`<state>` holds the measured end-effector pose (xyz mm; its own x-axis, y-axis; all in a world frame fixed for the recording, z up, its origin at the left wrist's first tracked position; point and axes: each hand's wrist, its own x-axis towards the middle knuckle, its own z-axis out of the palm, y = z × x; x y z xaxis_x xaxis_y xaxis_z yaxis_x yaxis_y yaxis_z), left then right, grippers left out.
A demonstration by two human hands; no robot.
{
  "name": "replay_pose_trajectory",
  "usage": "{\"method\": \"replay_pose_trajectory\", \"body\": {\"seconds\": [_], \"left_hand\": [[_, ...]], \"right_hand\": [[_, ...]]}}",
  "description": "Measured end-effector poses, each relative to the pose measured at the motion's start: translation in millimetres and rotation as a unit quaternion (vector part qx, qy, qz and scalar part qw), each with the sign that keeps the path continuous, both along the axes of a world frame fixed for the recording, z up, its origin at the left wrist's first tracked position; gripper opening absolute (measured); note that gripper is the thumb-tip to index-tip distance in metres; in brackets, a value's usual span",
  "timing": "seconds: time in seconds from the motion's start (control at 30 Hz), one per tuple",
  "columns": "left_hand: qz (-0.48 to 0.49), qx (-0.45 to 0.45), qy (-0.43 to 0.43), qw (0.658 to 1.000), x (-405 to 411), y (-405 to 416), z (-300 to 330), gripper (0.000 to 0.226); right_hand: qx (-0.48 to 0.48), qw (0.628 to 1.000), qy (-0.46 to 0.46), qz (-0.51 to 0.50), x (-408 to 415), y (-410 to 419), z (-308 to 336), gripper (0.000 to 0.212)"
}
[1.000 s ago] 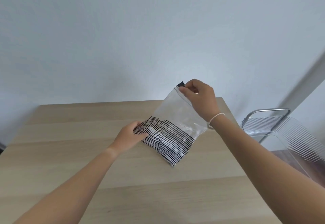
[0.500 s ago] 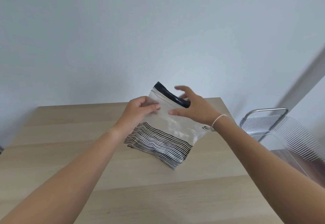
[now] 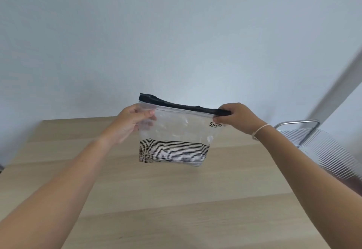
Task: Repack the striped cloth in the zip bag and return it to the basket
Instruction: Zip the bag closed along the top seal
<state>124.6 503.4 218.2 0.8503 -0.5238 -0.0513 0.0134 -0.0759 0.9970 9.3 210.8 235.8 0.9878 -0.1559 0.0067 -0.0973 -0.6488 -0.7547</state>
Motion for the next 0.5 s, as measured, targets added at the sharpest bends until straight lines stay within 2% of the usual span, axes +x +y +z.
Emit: {"method": "replay_pose_trajectory", "body": {"seconds": [0.1,0.17,0.3,0.4,0.5], "left_hand": [[-0.001,-0.012,-0.025,1.0,2,0,6,0.027],[0.002,-0.027,-0.02,0.999,4,1,7,0.024],[-0.015,-0.042,0.02,0.999,3,2,1,0.024],[-0.012,-0.047,0.045,0.998,1,3,-6,0.025],[-0.01,-0.028,0.059,0.998,3,9,-12,0.025]], "right_hand": [[0.111,0.992,-0.043,-0.037,1,-3,-2,0.012],[0.214,0.972,-0.069,-0.066,1,-6,-5,0.015],[0.329,0.932,-0.104,-0.112,1,-5,-5,0.012],[0.378,0.91,-0.114,-0.126,2,-3,-6,0.015],[0.384,0.907,-0.113,-0.128,-1,0,-7,0.014]]}}
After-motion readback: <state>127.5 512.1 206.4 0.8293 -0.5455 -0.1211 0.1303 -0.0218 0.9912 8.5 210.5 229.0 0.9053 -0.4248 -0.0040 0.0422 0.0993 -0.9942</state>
